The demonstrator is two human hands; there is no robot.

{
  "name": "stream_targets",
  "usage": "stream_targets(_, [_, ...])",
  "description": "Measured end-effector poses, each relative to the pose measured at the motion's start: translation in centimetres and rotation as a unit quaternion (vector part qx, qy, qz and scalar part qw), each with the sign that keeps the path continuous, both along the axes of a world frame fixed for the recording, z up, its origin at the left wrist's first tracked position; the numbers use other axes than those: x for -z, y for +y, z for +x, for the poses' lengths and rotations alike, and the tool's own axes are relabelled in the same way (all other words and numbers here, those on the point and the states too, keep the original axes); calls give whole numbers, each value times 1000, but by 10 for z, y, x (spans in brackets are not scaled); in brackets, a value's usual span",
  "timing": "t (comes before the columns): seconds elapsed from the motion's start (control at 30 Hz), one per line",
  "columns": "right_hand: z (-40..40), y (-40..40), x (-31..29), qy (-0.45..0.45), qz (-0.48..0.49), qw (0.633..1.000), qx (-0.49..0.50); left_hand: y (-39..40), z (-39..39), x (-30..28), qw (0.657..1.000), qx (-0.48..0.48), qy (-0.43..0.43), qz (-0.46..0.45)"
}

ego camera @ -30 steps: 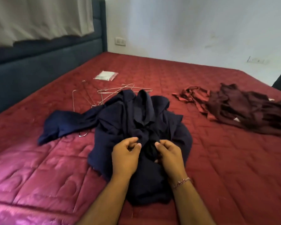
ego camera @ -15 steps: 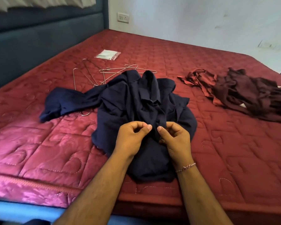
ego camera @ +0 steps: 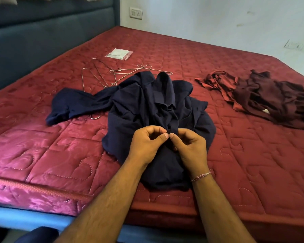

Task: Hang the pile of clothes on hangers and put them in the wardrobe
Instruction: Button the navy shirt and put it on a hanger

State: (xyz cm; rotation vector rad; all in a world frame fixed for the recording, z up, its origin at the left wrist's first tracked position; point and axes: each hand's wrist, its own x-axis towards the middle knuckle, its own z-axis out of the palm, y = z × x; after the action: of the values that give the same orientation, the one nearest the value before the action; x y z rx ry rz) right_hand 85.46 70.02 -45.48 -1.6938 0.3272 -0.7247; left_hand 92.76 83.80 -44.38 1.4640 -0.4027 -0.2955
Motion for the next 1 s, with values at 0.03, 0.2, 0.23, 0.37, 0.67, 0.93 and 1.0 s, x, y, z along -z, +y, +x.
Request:
stream_targets(0.03, [0,0,0,0,-8,1000,0,0,-1,0,1000,-12,-2,5])
stream_targets(0.2, [1,3,2,10,-72,997,17,-4,-1,1,998,-69,1,17])
stream_targets(0.23, [2,3,2,11,-76,997,18,-4,0,2,997,-74,4,14])
stream_targets(0.37, [0,8,-3,18,-57,998,1,-6,2,5,996,-86,4,21])
stream_targets(0.67, [3,10,0,-4,-39,999,6,-6,5,3,999,-27,36,21])
stream_targets(0.93, [6,12,2,7,-167,984,55,-3,10,7,999,17,45,19])
stream_targets(1.0, [9,17,2,0,-221,972,76,-1,11,7,999,14,49,15])
